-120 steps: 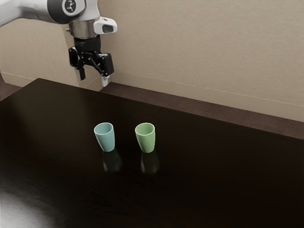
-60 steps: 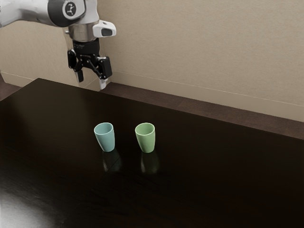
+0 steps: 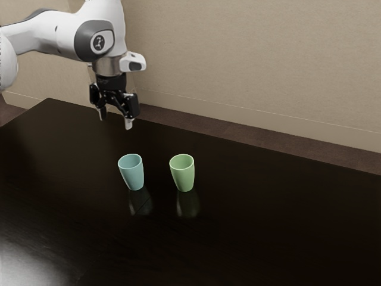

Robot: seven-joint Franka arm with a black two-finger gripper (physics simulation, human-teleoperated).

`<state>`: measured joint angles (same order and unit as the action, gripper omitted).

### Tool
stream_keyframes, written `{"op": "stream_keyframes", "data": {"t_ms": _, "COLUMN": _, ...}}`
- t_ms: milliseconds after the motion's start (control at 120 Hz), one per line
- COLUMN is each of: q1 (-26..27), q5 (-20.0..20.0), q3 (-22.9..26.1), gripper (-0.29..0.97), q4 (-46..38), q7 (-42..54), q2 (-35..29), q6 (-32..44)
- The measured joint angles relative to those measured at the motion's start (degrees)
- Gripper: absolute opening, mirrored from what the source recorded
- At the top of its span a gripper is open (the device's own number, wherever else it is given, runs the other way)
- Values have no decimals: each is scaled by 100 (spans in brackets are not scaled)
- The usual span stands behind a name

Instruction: Place the left cup onto the right cup

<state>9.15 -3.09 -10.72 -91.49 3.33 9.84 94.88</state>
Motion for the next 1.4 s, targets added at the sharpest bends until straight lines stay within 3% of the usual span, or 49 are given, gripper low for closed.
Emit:
{"op": "stream_keyframes", "data": {"t_ms": 575, "q1": -281, "q5": 67, "q3": -87, "gripper": 68, "q4": -292, "q7": 66, "q2": 465, "q6": 702}}
{"op": "stream_keyframes", "data": {"t_ms": 1400, "q1": -650, "q5": 259, "q3": -79, "gripper": 68, "q4": -285, "q7": -891, "q2": 1061, "q6": 1291}}
